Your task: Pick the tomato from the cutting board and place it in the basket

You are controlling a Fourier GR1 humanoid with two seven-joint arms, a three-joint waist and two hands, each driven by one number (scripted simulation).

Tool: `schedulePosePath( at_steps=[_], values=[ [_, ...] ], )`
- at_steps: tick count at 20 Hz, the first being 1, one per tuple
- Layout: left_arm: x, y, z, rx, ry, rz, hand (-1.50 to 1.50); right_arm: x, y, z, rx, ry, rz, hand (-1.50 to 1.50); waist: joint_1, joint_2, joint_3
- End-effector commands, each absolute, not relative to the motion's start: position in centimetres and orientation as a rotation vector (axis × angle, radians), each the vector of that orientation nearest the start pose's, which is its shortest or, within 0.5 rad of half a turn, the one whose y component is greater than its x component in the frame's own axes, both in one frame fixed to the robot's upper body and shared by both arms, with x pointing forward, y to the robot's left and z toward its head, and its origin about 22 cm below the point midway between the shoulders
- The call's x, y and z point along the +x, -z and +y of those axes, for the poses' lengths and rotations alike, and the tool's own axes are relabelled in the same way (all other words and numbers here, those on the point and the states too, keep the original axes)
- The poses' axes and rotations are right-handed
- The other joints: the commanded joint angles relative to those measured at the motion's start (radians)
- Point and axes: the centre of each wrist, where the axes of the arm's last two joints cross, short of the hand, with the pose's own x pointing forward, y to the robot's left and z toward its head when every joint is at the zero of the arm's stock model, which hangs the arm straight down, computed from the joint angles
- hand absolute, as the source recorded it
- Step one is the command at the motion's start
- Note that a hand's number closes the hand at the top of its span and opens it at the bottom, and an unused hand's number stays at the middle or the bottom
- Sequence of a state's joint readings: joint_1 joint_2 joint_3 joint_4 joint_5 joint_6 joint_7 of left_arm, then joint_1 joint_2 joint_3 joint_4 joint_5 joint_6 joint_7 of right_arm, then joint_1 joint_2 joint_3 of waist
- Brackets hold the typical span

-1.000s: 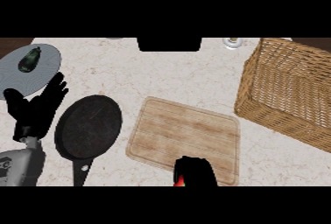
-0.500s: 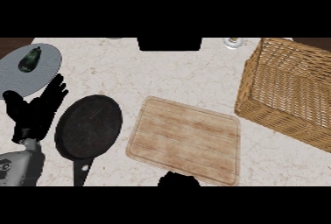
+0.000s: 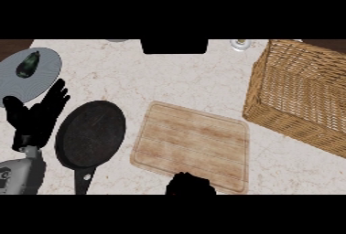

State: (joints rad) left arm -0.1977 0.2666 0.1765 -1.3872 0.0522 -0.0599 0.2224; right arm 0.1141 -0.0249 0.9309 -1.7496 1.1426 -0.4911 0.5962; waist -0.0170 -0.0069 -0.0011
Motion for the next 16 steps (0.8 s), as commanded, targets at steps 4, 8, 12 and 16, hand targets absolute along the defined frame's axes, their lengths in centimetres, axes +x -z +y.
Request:
schedulePosePath(
  at_steps=[4,8,12,16],
  values=[
    [28.6,-4.2,33.3,0.202,0.057,-1.374,0.0,12.4,-10.7,-6.3,-0.65,-0.444,-1.747,1.5,-0.002,-0.003,-0.001],
    [28.5,-4.9,33.8,0.216,0.066,-1.382,0.0,13.7,-10.8,-6.7,-0.769,-0.428,-1.736,1.5,0.005,-0.002,0.0],
    [28.2,-3.2,32.5,0.22,0.054,-1.378,0.0,14.1,-11.6,-6.6,-0.799,-0.357,-1.758,1.5,0.005,0.001,-0.001],
    [29.1,-3.9,32.0,0.189,0.065,-1.39,0.0,15.5,-12.2,-6.7,-0.878,-0.303,-1.792,1.5,0.003,0.01,-0.001]
  ],
)
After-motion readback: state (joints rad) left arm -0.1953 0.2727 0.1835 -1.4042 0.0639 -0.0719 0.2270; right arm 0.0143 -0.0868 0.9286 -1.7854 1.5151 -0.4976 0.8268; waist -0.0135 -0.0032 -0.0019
